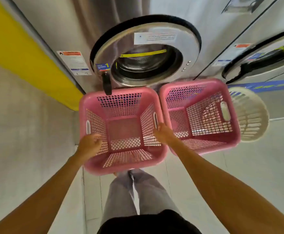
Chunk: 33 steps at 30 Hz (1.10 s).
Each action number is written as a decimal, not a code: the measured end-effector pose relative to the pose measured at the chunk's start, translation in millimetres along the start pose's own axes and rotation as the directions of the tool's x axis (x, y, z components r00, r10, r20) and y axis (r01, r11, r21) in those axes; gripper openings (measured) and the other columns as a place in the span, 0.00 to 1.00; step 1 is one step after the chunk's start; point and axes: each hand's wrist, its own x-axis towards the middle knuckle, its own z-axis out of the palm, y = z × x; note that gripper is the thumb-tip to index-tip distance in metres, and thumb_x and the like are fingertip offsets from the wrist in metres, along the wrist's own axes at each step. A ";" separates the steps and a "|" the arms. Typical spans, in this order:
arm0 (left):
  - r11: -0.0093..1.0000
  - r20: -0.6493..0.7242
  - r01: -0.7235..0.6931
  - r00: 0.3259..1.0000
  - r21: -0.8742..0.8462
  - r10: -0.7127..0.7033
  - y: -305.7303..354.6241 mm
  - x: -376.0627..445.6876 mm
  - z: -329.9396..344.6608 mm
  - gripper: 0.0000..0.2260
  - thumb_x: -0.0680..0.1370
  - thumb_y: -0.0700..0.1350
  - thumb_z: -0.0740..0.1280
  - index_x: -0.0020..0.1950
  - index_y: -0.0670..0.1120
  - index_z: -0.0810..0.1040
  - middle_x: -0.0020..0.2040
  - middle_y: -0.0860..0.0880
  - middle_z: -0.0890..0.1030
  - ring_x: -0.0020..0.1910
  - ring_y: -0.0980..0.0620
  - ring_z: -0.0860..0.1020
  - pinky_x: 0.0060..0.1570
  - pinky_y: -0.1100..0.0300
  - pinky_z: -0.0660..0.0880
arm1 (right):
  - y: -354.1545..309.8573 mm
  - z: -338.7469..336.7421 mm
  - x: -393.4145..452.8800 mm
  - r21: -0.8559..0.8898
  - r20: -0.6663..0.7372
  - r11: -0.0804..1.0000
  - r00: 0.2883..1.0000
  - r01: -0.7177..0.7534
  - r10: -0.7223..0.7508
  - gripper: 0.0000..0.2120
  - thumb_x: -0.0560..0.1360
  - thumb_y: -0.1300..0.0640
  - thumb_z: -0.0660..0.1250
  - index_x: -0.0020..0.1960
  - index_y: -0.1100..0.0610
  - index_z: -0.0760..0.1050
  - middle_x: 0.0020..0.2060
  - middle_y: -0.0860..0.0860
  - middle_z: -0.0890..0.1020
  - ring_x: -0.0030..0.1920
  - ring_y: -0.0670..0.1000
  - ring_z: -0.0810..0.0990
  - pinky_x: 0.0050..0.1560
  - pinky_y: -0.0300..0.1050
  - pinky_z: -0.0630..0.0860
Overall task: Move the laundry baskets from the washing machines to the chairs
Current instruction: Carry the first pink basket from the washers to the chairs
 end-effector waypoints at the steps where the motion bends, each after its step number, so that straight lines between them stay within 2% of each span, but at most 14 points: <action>1: 1.000 -0.097 -0.008 0.995 0.024 0.010 -4.0 8.7 -2.9 0.09 0.76 0.41 0.67 0.54 0.41 0.82 0.49 0.41 0.84 0.42 0.44 0.80 0.45 0.55 0.76 | -1.0 0.2 5.7 -0.003 -0.019 1.000 1.000 -0.007 0.007 0.26 0.80 0.53 0.59 0.75 0.63 0.63 0.55 0.60 0.82 0.48 0.58 0.85 0.37 0.49 0.82; 3: 0.989 -0.207 0.034 0.978 0.147 -0.003 -13.6 26.9 -3.7 0.13 0.74 0.41 0.69 0.58 0.41 0.80 0.52 0.36 0.81 0.50 0.37 0.78 0.53 0.46 0.75 | -1.2 -0.8 13.6 0.025 -0.067 0.999 0.997 -0.036 0.038 0.27 0.79 0.52 0.60 0.76 0.61 0.63 0.58 0.59 0.80 0.50 0.59 0.85 0.38 0.49 0.83; 5: 0.978 -0.180 0.163 0.974 0.128 -0.139 -18.5 40.1 -2.7 0.18 0.76 0.45 0.67 0.66 0.47 0.74 0.63 0.34 0.73 0.59 0.34 0.73 0.58 0.41 0.73 | -2.6 0.1 20.4 0.021 -0.090 0.998 0.994 -0.056 0.058 0.29 0.79 0.50 0.60 0.76 0.59 0.62 0.63 0.60 0.78 0.55 0.61 0.83 0.48 0.56 0.84; 6: 0.972 -0.135 0.221 0.968 0.079 -0.209 -21.9 45.9 1.5 0.20 0.77 0.46 0.65 0.70 0.51 0.70 0.67 0.35 0.68 0.61 0.34 0.71 0.58 0.40 0.74 | -3.0 2.1 21.3 0.024 -0.089 0.997 0.993 -0.073 0.075 0.30 0.78 0.49 0.60 0.77 0.59 0.61 0.65 0.60 0.77 0.59 0.62 0.81 0.53 0.59 0.82; 8: 0.969 -0.096 0.242 0.967 0.039 -0.238 -28.2 57.0 10.5 0.24 0.78 0.47 0.63 0.74 0.55 0.64 0.69 0.35 0.64 0.60 0.34 0.73 0.56 0.43 0.76 | -5.7 4.2 24.5 0.047 -0.094 0.994 0.990 -0.096 0.100 0.31 0.77 0.50 0.61 0.77 0.58 0.59 0.68 0.59 0.74 0.64 0.63 0.77 0.60 0.61 0.79; 11: 0.954 -0.159 0.296 0.945 0.055 -0.284 -37.6 72.1 18.8 0.26 0.78 0.51 0.63 0.75 0.58 0.61 0.69 0.36 0.62 0.61 0.34 0.71 0.58 0.41 0.75 | -5.5 5.7 33.3 0.078 -0.163 0.994 0.982 -0.082 0.093 0.30 0.75 0.53 0.63 0.75 0.56 0.60 0.66 0.58 0.75 0.62 0.64 0.77 0.60 0.62 0.78; 14: 0.951 -0.148 0.309 0.941 -0.002 -0.306 -48.8 78.9 26.2 0.29 0.78 0.50 0.63 0.77 0.58 0.57 0.66 0.33 0.66 0.54 0.34 0.76 0.51 0.42 0.79 | -4.0 12.3 40.4 0.059 -0.259 0.996 0.962 -0.073 0.086 0.33 0.75 0.56 0.65 0.77 0.56 0.57 0.66 0.59 0.75 0.64 0.65 0.76 0.61 0.62 0.77; 16: 0.954 -0.125 0.295 0.946 -0.047 -0.299 -56.1 78.5 30.3 0.31 0.78 0.51 0.63 0.78 0.60 0.53 0.63 0.32 0.68 0.51 0.35 0.78 0.48 0.44 0.80 | -2.4 18.1 41.9 -0.008 -0.268 0.993 0.957 -0.119 0.112 0.40 0.76 0.55 0.67 0.81 0.54 0.48 0.73 0.61 0.67 0.70 0.64 0.71 0.66 0.61 0.74; 18: 0.940 -0.149 0.336 0.928 -0.057 -0.340 -63.0 78.4 33.0 0.32 0.77 0.54 0.65 0.77 0.62 0.52 0.62 0.34 0.66 0.52 0.35 0.76 0.49 0.45 0.79 | -1.1 21.4 42.6 -0.092 -0.251 0.985 0.960 -0.149 0.122 0.44 0.76 0.54 0.68 0.82 0.52 0.44 0.74 0.62 0.62 0.72 0.65 0.67 0.67 0.62 0.72; 21: 0.939 -0.138 0.341 0.929 -0.033 -0.343 -71.4 73.6 34.3 0.33 0.77 0.55 0.65 0.77 0.62 0.51 0.62 0.36 0.65 0.51 0.35 0.76 0.47 0.46 0.78 | -1.1 19.1 49.5 -0.177 -0.226 0.972 0.968 -0.154 0.112 0.39 0.76 0.56 0.69 0.79 0.53 0.52 0.71 0.62 0.65 0.69 0.66 0.70 0.65 0.62 0.74; 26: 0.959 -0.084 0.283 0.956 0.016 -0.281 -89.9 53.6 36.4 0.36 0.76 0.52 0.68 0.78 0.58 0.50 0.56 0.35 0.73 0.46 0.37 0.80 0.42 0.49 0.81 | -13.7 9.4 68.3 -0.210 -0.109 0.970 0.989 -0.121 0.099 0.36 0.72 0.64 0.69 0.76 0.57 0.57 0.70 0.62 0.66 0.68 0.66 0.71 0.62 0.59 0.77; 28: 0.967 -0.073 0.253 0.965 0.023 -0.251 -92.9 43.0 42.7 0.37 0.76 0.49 0.69 0.79 0.55 0.50 0.54 0.37 0.76 0.43 0.40 0.80 0.40 0.50 0.80 | -19.8 10.3 75.3 -0.152 -0.066 0.985 0.995 -0.086 0.077 0.39 0.72 0.66 0.67 0.78 0.58 0.54 0.71 0.62 0.66 0.68 0.65 0.72 0.63 0.59 0.77; 30: 0.964 -0.069 0.265 0.962 0.001 -0.264 -92.0 31.6 49.0 0.38 0.76 0.47 0.69 0.79 0.55 0.49 0.52 0.39 0.78 0.39 0.46 0.78 0.34 0.57 0.77 | -23.1 11.0 79.2 -0.129 -0.024 0.990 0.998 -0.060 0.058 0.41 0.72 0.65 0.66 0.79 0.56 0.49 0.72 0.62 0.66 0.65 0.65 0.76 0.60 0.59 0.79; 33: 0.943 -0.072 0.331 0.940 -0.032 -0.333 -90.1 14.2 51.6 0.36 0.78 0.53 0.66 0.79 0.57 0.47 0.52 0.41 0.79 0.34 0.51 0.77 0.30 0.63 0.74 | -23.2 7.6 80.3 -0.153 0.075 0.988 0.997 -0.014 0.026 0.45 0.75 0.62 0.65 0.81 0.48 0.41 0.76 0.66 0.62 0.63 0.68 0.78 0.56 0.59 0.82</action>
